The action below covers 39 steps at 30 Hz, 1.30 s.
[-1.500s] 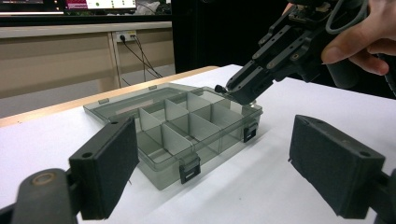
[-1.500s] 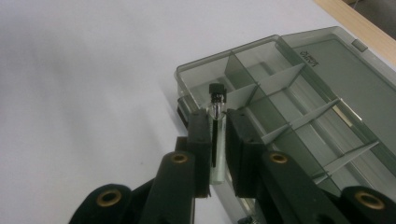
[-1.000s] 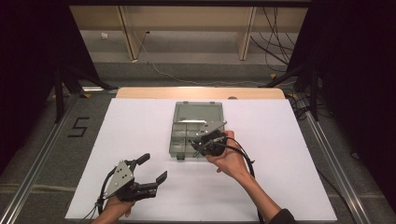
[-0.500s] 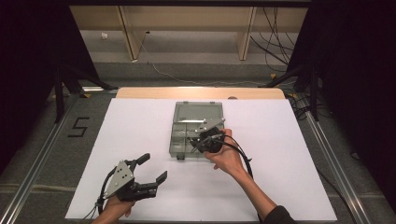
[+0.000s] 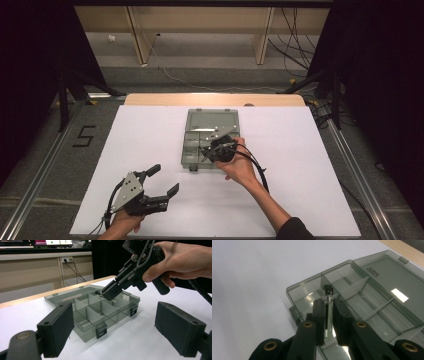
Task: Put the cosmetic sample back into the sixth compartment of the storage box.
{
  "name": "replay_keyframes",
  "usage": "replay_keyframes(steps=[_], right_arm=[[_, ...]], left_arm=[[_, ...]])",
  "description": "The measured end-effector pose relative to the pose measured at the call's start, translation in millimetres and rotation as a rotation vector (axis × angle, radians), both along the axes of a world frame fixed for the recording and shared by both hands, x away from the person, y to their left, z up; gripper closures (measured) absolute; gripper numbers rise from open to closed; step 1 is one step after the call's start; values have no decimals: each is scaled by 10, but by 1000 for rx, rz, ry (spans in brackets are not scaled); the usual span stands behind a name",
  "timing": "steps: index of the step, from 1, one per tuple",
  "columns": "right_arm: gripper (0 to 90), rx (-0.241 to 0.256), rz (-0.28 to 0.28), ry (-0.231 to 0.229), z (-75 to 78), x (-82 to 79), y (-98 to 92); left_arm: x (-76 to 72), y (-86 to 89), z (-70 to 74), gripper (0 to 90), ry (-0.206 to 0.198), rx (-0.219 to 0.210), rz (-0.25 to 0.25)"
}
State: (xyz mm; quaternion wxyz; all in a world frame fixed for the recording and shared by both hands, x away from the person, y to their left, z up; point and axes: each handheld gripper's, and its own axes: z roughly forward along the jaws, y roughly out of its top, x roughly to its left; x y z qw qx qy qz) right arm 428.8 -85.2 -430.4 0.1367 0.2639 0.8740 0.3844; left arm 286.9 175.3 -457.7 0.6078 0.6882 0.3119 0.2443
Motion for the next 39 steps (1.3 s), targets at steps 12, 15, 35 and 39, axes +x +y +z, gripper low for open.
replay_keyframes(steps=[12,15,35,39], right_arm=[[807,-22,9,21,-49,34,68],[807,-14,-7,11,-78,57,67],[575,25,-64,25,-64,100,16],[488,38,-63,19,12,97,-33]], left_arm=[[-3,0,2,151,-2,0,-2],[-3,0,3,151,-3,0,-2],[-4,-2,2,151,-1,-1,-3],[-5,0,6,151,-4,-2,-3]])
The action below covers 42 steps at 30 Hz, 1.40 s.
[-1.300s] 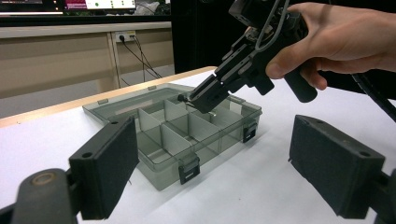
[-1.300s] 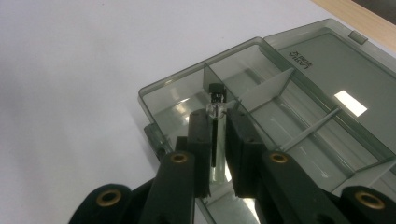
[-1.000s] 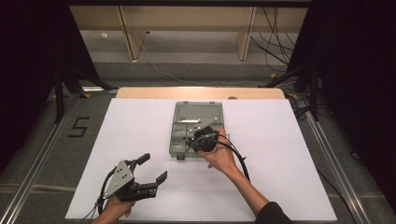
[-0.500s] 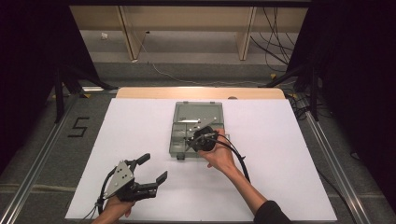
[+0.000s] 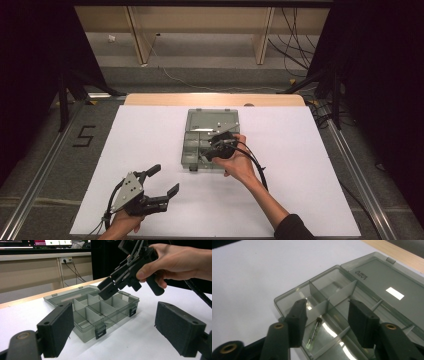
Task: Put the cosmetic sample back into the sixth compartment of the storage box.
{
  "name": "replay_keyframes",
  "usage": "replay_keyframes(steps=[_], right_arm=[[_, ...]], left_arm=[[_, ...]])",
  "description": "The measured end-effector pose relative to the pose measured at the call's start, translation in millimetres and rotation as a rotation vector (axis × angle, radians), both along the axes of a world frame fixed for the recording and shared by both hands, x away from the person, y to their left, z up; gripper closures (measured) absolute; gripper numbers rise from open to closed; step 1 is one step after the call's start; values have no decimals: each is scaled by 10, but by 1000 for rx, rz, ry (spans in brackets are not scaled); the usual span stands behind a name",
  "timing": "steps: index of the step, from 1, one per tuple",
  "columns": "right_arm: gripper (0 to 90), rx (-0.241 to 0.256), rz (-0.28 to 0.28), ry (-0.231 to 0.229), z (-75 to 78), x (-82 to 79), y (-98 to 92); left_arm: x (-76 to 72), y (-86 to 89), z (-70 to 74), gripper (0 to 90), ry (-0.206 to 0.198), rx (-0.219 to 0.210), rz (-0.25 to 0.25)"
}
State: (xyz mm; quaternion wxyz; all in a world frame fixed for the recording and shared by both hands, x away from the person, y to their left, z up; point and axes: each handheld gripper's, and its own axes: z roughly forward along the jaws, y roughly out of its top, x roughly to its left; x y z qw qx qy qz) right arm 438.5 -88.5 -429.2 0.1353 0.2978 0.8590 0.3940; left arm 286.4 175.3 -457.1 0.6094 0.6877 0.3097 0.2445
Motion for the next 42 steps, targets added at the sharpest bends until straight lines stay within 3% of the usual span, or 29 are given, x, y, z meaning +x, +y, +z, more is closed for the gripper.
replay_keyframes(steps=[4,13,20,31,35,42], right_arm=[[446,30,-23,-8,53,-19,-32],[405,62,48,-46,162,-88,-113],[366,91,50,-64,192,-122,-126],[219,126,59,-82,289,-238,-156],[221,175,78,-64,313,-271,-176],[224,185,89,-77,340,-339,-205]], left_arm=[[2,0,-2,151,0,-3,-1],[2,-3,-4,151,3,-3,-1],[1,4,-2,151,6,-7,1],[0,0,-1,151,5,-9,0],[0,1,1,150,2,-6,-1],[-1,1,1,151,1,-6,-1]])
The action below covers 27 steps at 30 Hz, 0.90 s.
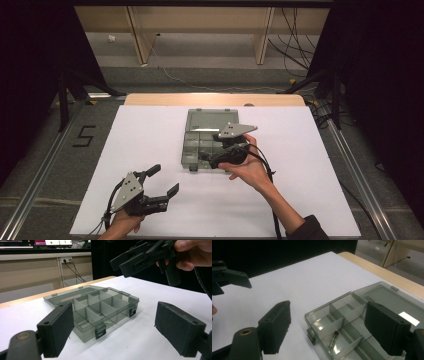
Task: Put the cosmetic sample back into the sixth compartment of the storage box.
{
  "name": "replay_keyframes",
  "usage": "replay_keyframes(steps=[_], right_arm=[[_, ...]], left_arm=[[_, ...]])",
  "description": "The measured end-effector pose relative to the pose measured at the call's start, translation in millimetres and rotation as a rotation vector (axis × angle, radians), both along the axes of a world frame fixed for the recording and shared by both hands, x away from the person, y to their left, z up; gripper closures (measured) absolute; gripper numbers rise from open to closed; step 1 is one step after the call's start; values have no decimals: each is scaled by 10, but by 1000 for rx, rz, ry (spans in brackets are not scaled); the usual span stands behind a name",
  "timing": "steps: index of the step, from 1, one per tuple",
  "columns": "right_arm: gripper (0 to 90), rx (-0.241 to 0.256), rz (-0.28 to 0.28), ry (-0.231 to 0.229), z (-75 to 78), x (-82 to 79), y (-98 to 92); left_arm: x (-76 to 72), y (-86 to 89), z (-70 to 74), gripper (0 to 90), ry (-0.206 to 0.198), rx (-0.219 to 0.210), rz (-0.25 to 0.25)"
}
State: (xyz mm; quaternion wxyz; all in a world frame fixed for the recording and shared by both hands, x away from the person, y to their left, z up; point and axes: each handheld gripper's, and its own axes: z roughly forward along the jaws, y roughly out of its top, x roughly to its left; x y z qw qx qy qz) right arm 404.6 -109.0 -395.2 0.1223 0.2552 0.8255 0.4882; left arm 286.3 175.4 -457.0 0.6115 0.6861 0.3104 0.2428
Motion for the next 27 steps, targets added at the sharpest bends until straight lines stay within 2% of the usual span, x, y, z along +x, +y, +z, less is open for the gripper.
replay_keyframes(steps=[9,14,19,27], right_arm=[[219,7,8,-18,32,-99,-46],[208,9,12,-49,52,-174,-59],[207,17,27,-57,51,-230,-63],[204,48,27,-77,68,-314,-109]], left_arm=[[-2,1,2,151,0,-1,0],[-1,1,0,151,1,0,1],[1,0,-1,151,1,1,0],[0,1,0,151,1,1,0]])
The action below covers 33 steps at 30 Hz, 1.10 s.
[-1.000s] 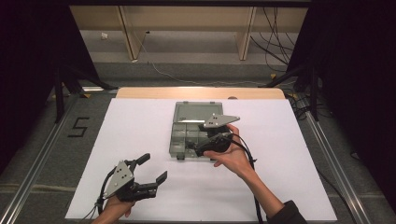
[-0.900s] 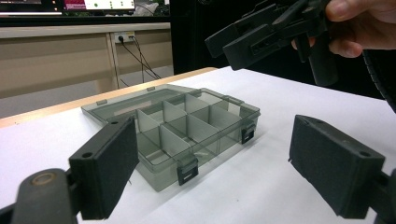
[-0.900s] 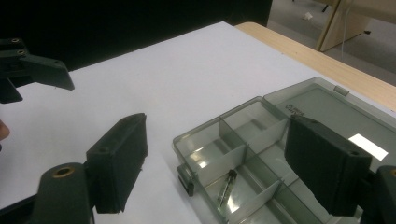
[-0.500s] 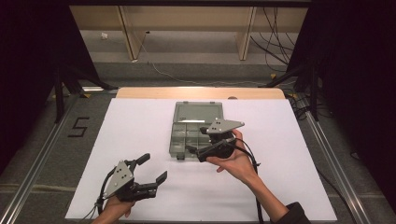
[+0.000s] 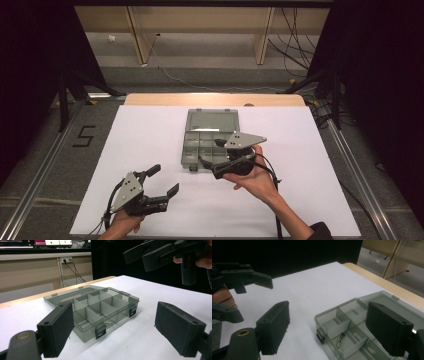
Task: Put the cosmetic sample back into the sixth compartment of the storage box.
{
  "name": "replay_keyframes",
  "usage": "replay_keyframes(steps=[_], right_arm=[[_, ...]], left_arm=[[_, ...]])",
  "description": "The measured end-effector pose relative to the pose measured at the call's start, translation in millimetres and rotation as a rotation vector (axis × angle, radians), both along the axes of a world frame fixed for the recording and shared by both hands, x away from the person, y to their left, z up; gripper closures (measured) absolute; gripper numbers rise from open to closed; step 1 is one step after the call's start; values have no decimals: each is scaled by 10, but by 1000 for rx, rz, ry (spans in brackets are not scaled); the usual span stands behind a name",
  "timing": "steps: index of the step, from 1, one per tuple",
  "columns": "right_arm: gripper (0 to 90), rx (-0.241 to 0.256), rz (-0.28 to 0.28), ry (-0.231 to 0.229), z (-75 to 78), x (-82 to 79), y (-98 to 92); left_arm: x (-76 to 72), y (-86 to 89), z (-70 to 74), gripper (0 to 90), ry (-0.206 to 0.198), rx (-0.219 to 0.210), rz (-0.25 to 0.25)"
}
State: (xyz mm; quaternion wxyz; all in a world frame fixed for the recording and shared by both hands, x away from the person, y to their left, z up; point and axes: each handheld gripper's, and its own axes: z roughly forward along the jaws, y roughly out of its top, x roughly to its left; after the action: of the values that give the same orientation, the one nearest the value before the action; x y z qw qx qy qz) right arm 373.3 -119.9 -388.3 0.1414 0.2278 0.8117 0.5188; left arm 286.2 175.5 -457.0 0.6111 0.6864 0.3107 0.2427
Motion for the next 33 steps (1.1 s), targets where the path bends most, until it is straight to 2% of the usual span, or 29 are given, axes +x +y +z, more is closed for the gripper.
replay_keyframes(steps=[3,5,6,7,9,13,14,22,23,29,32,33], right_arm=[[202,6,1,-12,-1,-22,-25],[202,9,3,3,1,-37,-31],[202,17,-3,-13,-1,-41,-39],[199,14,1,0,4,-53,-54],[194,21,-5,-17,0,-61,-75],[192,30,-4,-1,0,-99,-114],[192,30,-2,-18,-3,-99,-124],[187,48,0,-7,-34,-161,-165],[187,46,-4,-33,-38,-157,-176],[189,46,-11,-11,-50,-205,-219],[190,60,-13,-32,-65,-210,-232],[190,57,-15,-14,-63,-226,-238]], left_arm=[[1,-1,-1,151,0,1,0],[2,-1,-1,151,0,0,0],[2,-1,-2,151,0,1,0],[2,0,-2,151,0,2,0],[3,-1,-3,151,2,1,0],[4,-2,-3,151,0,3,0],[4,-3,-4,150,1,3,0],[4,-3,-5,150,3,0,2],[5,-2,-4,151,2,1,1],[5,-4,-5,151,3,0,1],[5,-4,-5,151,3,0,1],[5,-4,-5,151,3,1,1]])
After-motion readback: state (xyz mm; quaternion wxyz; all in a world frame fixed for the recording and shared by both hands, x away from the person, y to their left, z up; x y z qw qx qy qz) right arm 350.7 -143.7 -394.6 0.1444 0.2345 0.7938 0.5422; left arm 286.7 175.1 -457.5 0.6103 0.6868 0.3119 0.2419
